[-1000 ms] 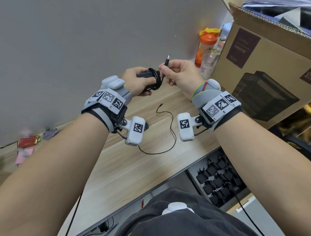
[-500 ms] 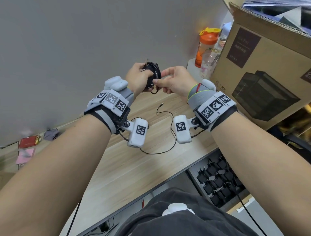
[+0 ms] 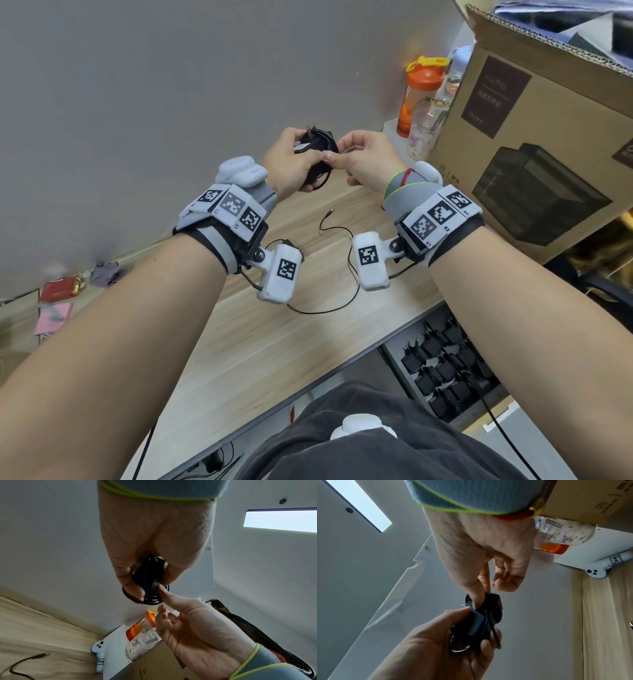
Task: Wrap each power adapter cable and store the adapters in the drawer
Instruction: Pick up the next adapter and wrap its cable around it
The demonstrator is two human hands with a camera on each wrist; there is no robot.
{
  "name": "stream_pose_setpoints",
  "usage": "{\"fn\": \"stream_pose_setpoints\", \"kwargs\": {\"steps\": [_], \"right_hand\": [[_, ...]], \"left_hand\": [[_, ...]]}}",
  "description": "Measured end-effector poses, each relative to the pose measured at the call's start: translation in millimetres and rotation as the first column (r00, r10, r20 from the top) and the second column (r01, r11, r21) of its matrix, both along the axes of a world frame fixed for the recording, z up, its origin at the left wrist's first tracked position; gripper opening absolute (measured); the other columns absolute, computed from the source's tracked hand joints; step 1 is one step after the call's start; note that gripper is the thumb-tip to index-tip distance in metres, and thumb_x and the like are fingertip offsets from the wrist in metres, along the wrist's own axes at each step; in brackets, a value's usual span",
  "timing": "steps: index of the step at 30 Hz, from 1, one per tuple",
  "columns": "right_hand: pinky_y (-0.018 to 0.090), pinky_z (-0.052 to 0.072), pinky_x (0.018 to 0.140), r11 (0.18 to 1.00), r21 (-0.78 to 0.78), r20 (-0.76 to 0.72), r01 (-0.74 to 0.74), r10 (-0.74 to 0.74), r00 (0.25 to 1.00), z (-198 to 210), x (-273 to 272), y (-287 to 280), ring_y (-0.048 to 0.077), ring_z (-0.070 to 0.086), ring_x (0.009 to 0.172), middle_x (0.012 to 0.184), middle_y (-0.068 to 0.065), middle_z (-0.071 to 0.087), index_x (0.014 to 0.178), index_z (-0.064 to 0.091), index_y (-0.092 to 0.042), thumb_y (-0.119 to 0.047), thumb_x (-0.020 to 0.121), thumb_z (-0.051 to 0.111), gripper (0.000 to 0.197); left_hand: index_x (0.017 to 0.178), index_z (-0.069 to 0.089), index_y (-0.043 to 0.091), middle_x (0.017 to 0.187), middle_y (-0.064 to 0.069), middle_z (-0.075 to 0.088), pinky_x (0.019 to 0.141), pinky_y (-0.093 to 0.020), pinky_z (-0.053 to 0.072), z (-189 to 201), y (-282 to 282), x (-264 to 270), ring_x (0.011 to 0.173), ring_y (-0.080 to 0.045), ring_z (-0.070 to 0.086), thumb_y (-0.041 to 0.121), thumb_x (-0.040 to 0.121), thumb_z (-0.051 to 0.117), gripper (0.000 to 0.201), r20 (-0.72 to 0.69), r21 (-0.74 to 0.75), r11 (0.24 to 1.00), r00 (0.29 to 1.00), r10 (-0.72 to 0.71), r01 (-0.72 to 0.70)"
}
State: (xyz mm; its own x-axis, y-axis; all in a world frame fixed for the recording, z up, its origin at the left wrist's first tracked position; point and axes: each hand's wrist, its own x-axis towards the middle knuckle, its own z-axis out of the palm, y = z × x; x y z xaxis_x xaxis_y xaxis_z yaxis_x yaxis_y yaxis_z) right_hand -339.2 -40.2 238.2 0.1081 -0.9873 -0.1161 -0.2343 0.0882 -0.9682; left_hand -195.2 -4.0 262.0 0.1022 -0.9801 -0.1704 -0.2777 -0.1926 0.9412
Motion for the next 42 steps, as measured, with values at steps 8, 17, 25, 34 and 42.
{"fn": "stream_pose_setpoints", "kwargs": {"steps": [8, 17, 25, 34, 42], "right_hand": [[0.029, 0.045, 0.053, 0.997, -0.067, 0.013, 0.047, -0.046, 0.999, -7.3, 3.6, -8.2, 0.015, 0.055, 0.05, 0.063, 0.0, 0.061, 0.081, 0.058, -0.016, -0.013, 0.075, 0.08, 0.023], [0.026, 0.043, 0.052, 0.966, -0.255, -0.144, -0.041, 0.004, 0.99, -12.1, 3.7, -8.2, 0.011, 0.053, 0.047, 0.052, -0.007, 0.059, 0.091, 0.068, -0.03, -0.031, 0.077, 0.067, 0.014], [0.024, 0.053, 0.063, 0.948, -0.278, -0.12, -0.152, 0.123, 0.985, -17.7, -5.3, -11.7, 0.01, 0.057, 0.063, 0.074, -0.004, 0.065, 0.105, 0.075, -0.024, -0.023, 0.095, 0.057, 0.02], [0.048, 0.058, 0.085, 0.944, -0.278, -0.088, -0.176, 0.157, 0.984, -21.0, -9.4, -9.2, 0.028, 0.072, 0.079, 0.079, 0.002, 0.071, 0.078, 0.067, -0.03, -0.026, 0.078, 0.071, 0.006], [0.034, 0.06, 0.064, 0.985, -0.111, 0.102, -0.133, 0.145, 0.984, -19.2, -7.9, -6.1, 0.015, 0.065, 0.066, 0.08, 0.006, 0.06, 0.094, 0.049, -0.013, -0.005, 0.102, 0.045, 0.012]], "left_hand": [[0.126, 0.057, 0.01, 0.109, -0.01, 0.061, 0.048, -0.017, 0.049, -4.2, 0.9, 2.0, 0.076, -0.024, 0.064, 0.011, 0.093, 0.064, 0.034, -0.109, -0.029, 0.999, 0.994, 0.03, -0.033], [0.101, 0.065, 0.015, 0.076, -0.005, 0.056, 0.037, -0.016, 0.029, -0.9, 0.7, 4.7, 0.04, -0.008, 0.041, 0.03, 0.094, 0.058, 0.018, -0.024, 0.133, 0.991, 0.999, 0.035, -0.032], [0.077, 0.056, 0.016, 0.063, 0.0, 0.047, 0.038, -0.017, 0.024, -3.0, 1.9, 10.0, 0.04, -0.01, 0.035, 0.031, 0.09, 0.06, 0.02, -0.092, 0.206, 0.97, 0.984, 0.154, -0.132], [0.071, 0.054, 0.018, 0.052, 0.001, 0.039, 0.041, -0.016, 0.021, -6.7, -1.7, 17.1, 0.04, -0.012, 0.03, 0.056, 0.078, 0.073, 0.043, -0.04, 0.162, 0.978, 0.989, 0.143, -0.135], [0.07, 0.057, 0.017, 0.053, 0.0, 0.043, 0.039, -0.015, 0.02, -4.4, -4.0, 23.6, 0.04, -0.01, 0.028, 0.049, 0.084, 0.07, 0.037, 0.009, 0.215, 0.975, 0.998, -0.061, 0.058]]}}
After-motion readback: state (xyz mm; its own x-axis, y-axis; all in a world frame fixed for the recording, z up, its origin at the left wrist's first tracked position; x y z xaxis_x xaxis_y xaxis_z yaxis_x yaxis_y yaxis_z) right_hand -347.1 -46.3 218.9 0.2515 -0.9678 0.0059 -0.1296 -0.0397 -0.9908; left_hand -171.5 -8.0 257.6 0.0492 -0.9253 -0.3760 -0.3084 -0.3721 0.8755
